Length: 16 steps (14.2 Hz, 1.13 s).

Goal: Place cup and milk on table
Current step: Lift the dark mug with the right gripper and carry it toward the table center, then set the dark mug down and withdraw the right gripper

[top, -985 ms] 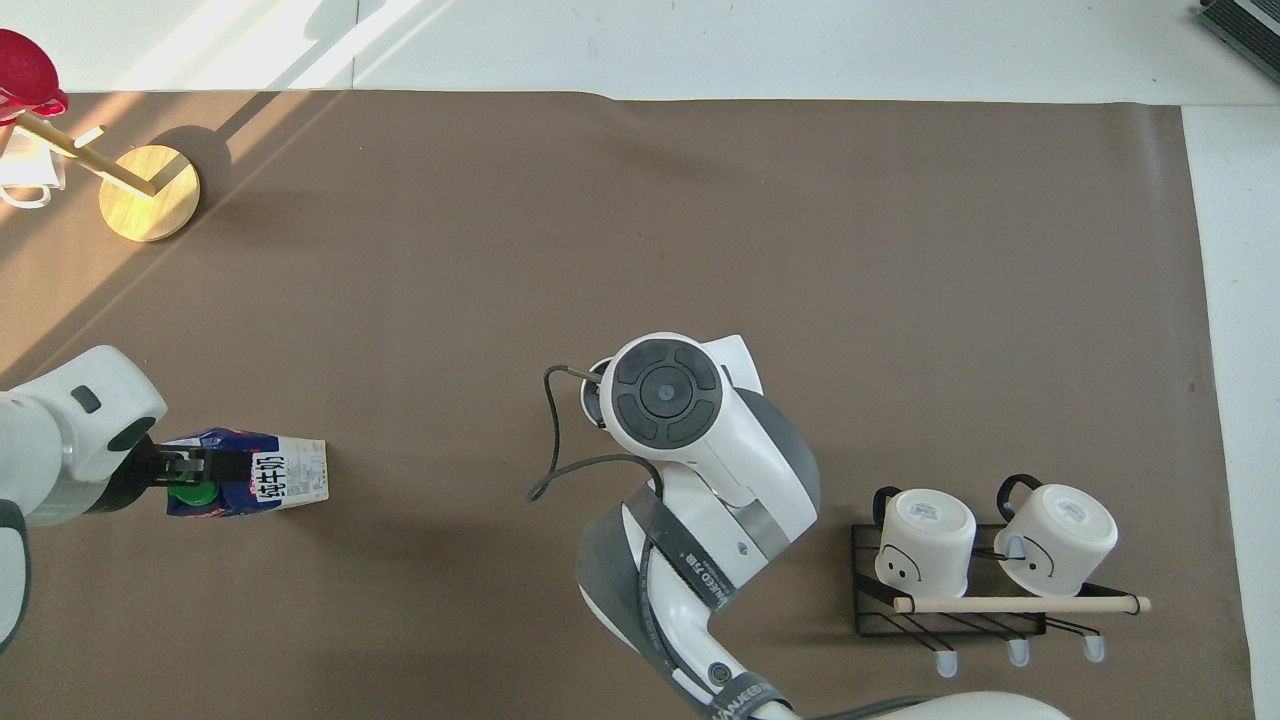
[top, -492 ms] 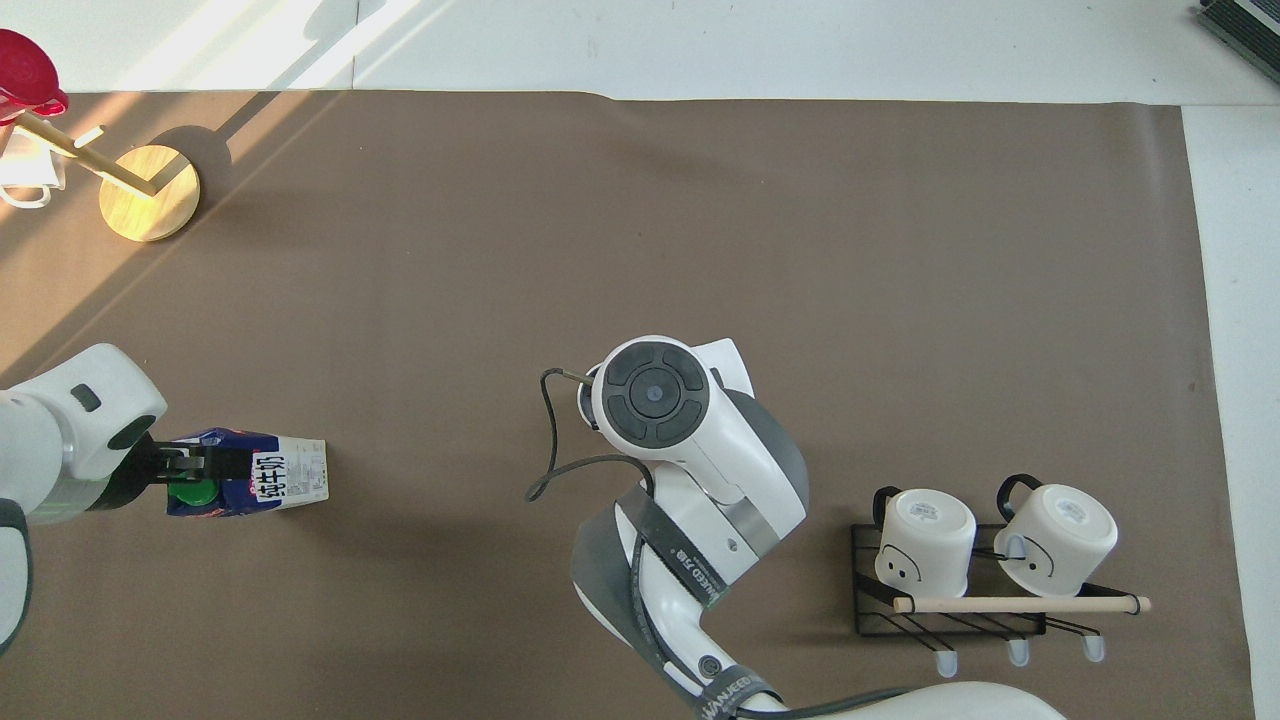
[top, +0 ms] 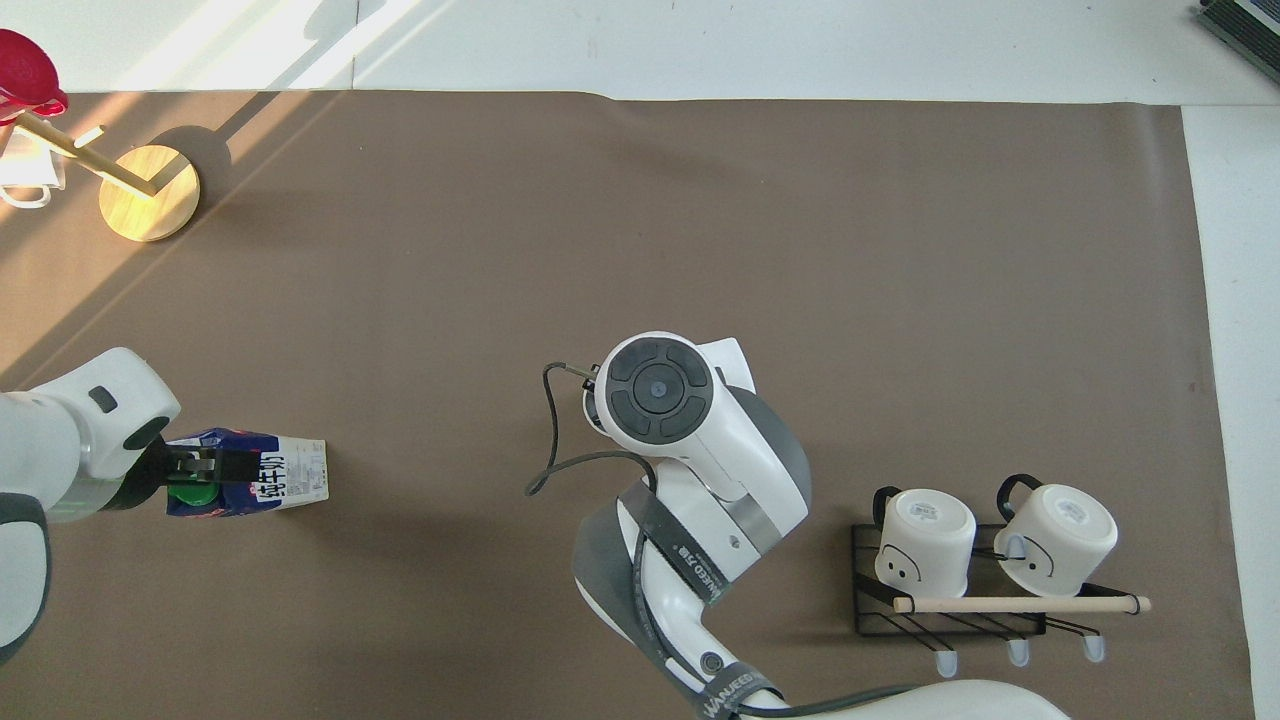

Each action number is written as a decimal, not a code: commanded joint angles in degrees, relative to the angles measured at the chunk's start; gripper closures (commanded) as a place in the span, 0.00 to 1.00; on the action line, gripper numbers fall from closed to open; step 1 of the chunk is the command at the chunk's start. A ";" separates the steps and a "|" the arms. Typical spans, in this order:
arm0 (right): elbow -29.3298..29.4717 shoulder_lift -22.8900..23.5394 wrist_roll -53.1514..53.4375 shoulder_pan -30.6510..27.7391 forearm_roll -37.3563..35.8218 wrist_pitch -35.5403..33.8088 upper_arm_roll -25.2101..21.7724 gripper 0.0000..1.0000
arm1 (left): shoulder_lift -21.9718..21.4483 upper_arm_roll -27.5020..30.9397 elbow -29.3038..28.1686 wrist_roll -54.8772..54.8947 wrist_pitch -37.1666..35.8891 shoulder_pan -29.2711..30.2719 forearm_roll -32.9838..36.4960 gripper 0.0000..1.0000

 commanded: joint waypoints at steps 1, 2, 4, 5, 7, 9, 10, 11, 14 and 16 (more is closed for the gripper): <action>-0.80 -5.44 -4.42 -3.75 1.16 -2.91 0.06 0.00 | -0.60 -0.21 -1.13 0.32 1.37 0.39 0.87 0.41; -1.32 -6.93 -6.88 -6.20 1.16 -3.97 0.05 0.00 | -0.52 -0.21 -1.05 0.32 1.28 0.39 0.87 0.51; -1.85 -9.31 -13.11 -11.21 1.16 -5.90 0.05 0.00 | -0.34 -0.21 -0.52 0.15 0.93 0.39 0.87 0.60; -1.86 -10.45 -17.23 -14.19 1.16 -7.65 0.05 0.00 | 0.27 -0.21 -0.08 -0.38 0.58 0.31 0.87 0.63; -1.86 -12.56 -23.84 -18.25 1.16 -10.03 0.05 0.00 | 0.80 -0.21 1.58 -0.73 0.31 0.13 0.87 0.63; -1.86 -14.41 -28.24 -21.59 1.16 -12.84 0.05 0.00 | 1.41 -0.30 4.57 -1.95 -2.57 -0.40 0.87 0.65; -1.86 -15.20 -31.22 -23.69 1.16 -14.07 0.05 0.00 | 2.11 -0.38 6.15 -3.96 -3.98 -0.92 0.87 0.66; -1.86 -16.08 -33.77 -24.93 1.16 -15.22 0.05 0.00 | 2.30 -0.38 7.12 -5.29 -4.95 -1.62 0.87 0.66; -1.51 -18.45 -40.19 -27.84 1.16 -16.54 -0.03 0.00 | 3.09 -0.47 8.53 -10.82 -5.49 -5.48 0.87 0.66; -0.81 -19.16 -45.28 -28.20 1.16 -17.60 -0.21 0.00 | 4.05 -0.47 10.02 -16.08 -5.75 -9.34 0.78 0.66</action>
